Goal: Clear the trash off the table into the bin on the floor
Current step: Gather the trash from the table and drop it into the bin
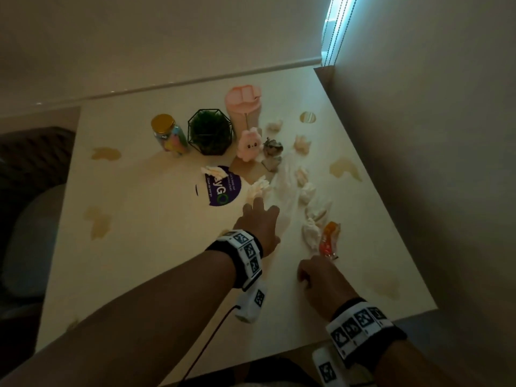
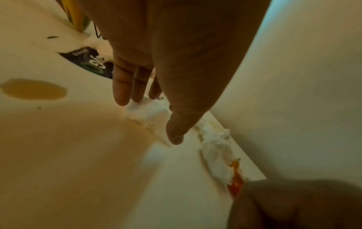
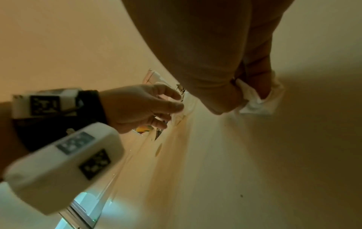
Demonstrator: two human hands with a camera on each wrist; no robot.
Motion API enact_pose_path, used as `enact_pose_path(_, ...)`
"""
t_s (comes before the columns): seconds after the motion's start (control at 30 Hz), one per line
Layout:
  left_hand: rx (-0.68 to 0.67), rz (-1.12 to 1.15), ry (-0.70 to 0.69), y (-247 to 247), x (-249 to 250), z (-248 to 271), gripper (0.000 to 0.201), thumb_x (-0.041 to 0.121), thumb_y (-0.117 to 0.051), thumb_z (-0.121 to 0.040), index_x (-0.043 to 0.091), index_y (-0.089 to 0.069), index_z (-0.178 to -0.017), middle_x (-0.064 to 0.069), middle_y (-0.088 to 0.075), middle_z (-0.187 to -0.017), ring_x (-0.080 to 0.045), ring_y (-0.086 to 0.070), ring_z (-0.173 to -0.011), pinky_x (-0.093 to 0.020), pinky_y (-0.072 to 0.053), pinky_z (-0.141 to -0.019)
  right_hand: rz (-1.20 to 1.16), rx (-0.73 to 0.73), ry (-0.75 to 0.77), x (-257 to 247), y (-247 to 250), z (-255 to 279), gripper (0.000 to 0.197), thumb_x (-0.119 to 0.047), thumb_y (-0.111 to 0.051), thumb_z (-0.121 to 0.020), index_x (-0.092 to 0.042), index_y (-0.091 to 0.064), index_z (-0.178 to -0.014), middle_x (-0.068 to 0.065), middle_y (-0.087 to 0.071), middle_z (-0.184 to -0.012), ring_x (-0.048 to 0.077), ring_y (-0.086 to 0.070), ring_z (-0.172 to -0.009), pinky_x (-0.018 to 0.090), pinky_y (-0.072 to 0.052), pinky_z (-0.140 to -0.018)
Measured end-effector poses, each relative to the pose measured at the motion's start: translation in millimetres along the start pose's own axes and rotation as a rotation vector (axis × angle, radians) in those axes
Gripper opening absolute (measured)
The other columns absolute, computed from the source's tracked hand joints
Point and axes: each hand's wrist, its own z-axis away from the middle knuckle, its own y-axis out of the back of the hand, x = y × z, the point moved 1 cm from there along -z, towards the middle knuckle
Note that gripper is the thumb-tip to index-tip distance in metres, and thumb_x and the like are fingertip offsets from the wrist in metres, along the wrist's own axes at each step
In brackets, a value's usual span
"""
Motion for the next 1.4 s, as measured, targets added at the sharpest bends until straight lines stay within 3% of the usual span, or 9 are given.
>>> enact_pose_path(0.13, 0.025, -0.015, -0.003, -15, -5, -6, 0.029, 0.005, -0.053, -0.088, 0.015, -0.043, -0.113, -0.016, -0.034, -0.127, -0.038, -0.042, -0.108, -0.044, -0.043, -0.076, -0.258, 0.216, 0.079, -6, 34, 16, 0.029, 0.007, -0.059, -0.068, -0.021, -0.058, -0.078, -0.009, -0.047, -0.084, 0.004, -0.047, -0.069, 0.012, -0.036, -0.061)
enact_pose_path(0.3, 0.073, 0.174, -0.017, 3, -9, -1, 0.008, 0.009, -0.047, -0.09, 0.014, -0.047, -0.096, -0.011, -0.05, -0.103, -0.031, -0.051, -0.089, -0.036, -0.036, -0.069, -0.48, 0.577, -0.08, 4, 82, 11, 0.028, 0.001, -0.067, -0.075, -0.022, -0.062, -0.09, -0.007, -0.05, -0.097, 0.01, -0.056, -0.068, 0.008, -0.045, -0.062)
enact_pose_path(0.6, 0.336, 0.569, 0.155, 68, -22, 3, 0.007, 0.009, -0.053, -0.081, 0.014, -0.051, -0.076, -0.005, -0.052, -0.084, -0.021, -0.047, -0.074, -0.027, -0.027, -0.053, -0.278, 0.307, -0.257, 26, 41, -43, 0.037, -0.027, -0.053, -0.091, -0.005, -0.051, -0.122, 0.023, -0.048, -0.122, 0.031, -0.056, -0.085, 0.032, -0.052, -0.071)
enact_pose_path(0.67, 0.362, 0.574, 0.2, 75, -28, -8, 0.014, 0.006, -0.051, -0.079, 0.017, -0.049, -0.071, -0.008, -0.053, -0.089, -0.021, -0.047, -0.074, -0.025, -0.026, -0.052, -0.285, 0.3, -0.269, 24, 36, -46, 0.032, -0.02, -0.053, -0.092, -0.004, -0.051, -0.119, 0.022, -0.048, -0.118, 0.028, -0.057, -0.084, 0.023, -0.053, -0.074)
enact_pose_path(0.93, 0.318, 0.498, 0.175, 65, -39, -55, 0.013, 0.011, -0.052, -0.085, 0.015, -0.053, -0.097, -0.006, -0.054, -0.103, -0.019, -0.052, -0.076, -0.028, -0.036, -0.059, -0.184, 0.216, -0.333, 22, 45, -50, 0.017, -0.004, -0.057, -0.083, -0.015, -0.069, -0.089, 0.002, -0.049, -0.092, 0.025, -0.06, -0.09, 0.02, -0.037, -0.071)
enact_pose_path(1.03, 0.229, 0.391, 0.099, 49, -42, -66, 0.048, 0.029, -0.065, -0.084, 0.022, -0.045, -0.127, -0.002, -0.039, -0.131, -0.018, -0.053, -0.102, -0.03, -0.045, -0.084, -0.269, 0.234, -0.342, 24, 49, -47, 0.018, -0.006, -0.058, -0.083, -0.023, -0.064, -0.079, 0.0, -0.054, -0.09, 0.019, -0.056, -0.086, 0.02, -0.036, -0.072)
enact_pose_path(1.13, 0.215, 0.275, 0.072, 36, -42, -74, 0.061, 0.043, -0.073, -0.078, 0.018, -0.047, -0.128, -0.006, -0.025, -0.143, -0.021, -0.048, -0.116, -0.035, -0.045, -0.1, -0.501, 0.25, -0.32, 28, 51, -39, 0.022, -0.004, -0.055, -0.081, -0.021, -0.062, -0.069, 0.002, -0.064, -0.075, 0.022, -0.059, -0.074, 0.028, -0.045, -0.065)
enact_pose_path(1.27, 0.134, 0.224, 0.115, 34, -39, -79, 0.033, 0.034, -0.061, -0.086, 0.018, -0.048, -0.112, -0.013, -0.049, -0.124, -0.03, -0.054, -0.1, -0.037, -0.047, -0.08, -1.002, 0.255, -0.318, 29, 59, -32, 0.028, 0.011, -0.042, -0.08, -0.001, -0.061, -0.063, 0.014, -0.062, -0.064, 0.025, -0.061, -0.055, 0.041, -0.052, -0.061)
enact_pose_path(1.4, 0.09, 0.35, 0.185, 41, -34, -70, 0.047, 0.036, -0.053, -0.083, 0.019, -0.045, -0.126, -0.01, -0.056, -0.126, -0.032, -0.056, -0.109, -0.036, -0.046, -0.084, -1.162, 0.353, -0.265, 31, 73, -35, 0.039, 0.016, -0.047, -0.075, -0.01, -0.058, -0.048, 0.013, -0.057, -0.062, 0.03, -0.06, -0.057, 0.039, -0.054, -0.063)
